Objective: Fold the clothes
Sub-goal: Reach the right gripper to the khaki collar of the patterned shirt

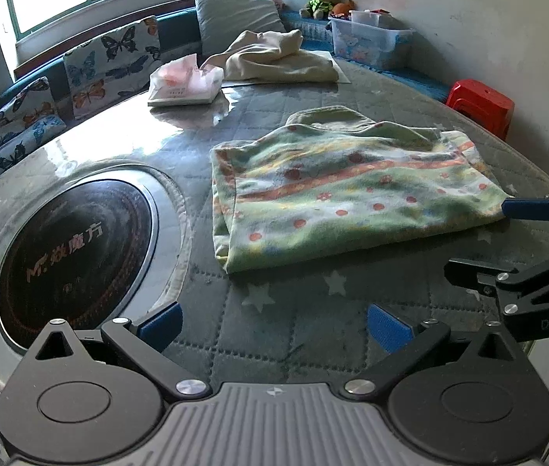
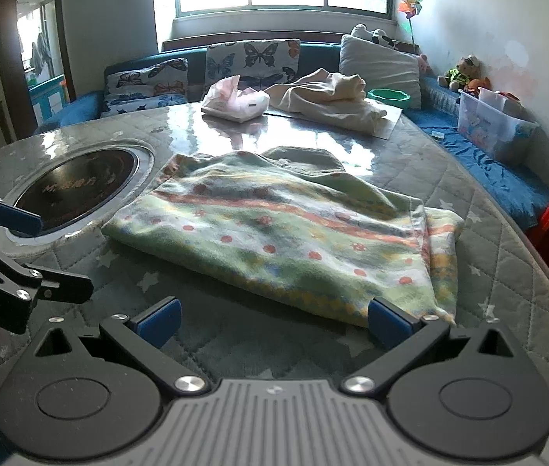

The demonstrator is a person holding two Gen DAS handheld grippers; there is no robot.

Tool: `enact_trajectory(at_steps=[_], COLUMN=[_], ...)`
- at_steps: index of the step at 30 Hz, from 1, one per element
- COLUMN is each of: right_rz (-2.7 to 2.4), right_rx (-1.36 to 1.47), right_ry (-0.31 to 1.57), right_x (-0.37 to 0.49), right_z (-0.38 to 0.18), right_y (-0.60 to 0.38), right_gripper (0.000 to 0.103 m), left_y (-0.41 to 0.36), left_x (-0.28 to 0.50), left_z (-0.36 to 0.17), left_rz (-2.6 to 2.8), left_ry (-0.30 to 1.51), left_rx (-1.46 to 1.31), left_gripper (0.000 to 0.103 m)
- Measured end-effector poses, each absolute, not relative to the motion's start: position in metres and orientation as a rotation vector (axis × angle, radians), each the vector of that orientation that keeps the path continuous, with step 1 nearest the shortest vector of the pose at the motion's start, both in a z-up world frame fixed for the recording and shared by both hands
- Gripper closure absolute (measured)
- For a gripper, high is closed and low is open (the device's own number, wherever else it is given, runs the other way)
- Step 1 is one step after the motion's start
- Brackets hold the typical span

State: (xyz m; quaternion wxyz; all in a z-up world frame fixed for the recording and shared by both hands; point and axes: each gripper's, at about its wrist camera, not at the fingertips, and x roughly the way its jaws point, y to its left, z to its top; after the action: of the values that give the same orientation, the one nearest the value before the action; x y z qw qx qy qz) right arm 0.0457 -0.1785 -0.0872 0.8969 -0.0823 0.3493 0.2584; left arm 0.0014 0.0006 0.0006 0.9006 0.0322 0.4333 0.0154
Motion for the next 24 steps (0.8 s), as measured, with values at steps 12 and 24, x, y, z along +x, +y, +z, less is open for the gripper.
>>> enact_trajectory(at_steps=[12, 24], right_rz=[0.553, 0.497], right_rx=[-0.157, -0.103], right_ry=[0.715, 0.742], right_x=[0.072, 0.166], right_z=[-0.081, -0.071], right_y=[-0.170, -0.163], right_gripper=[0.005, 0.024], left_y=[0.009, 0.036], left_x=[0.039, 0.100], left_z=[0.013, 0.028], left_rz=[0.022, 0.047], left_ry=[0.901, 0.873], left_rx=[0.079, 0.075], left_gripper=[0.000, 0.010])
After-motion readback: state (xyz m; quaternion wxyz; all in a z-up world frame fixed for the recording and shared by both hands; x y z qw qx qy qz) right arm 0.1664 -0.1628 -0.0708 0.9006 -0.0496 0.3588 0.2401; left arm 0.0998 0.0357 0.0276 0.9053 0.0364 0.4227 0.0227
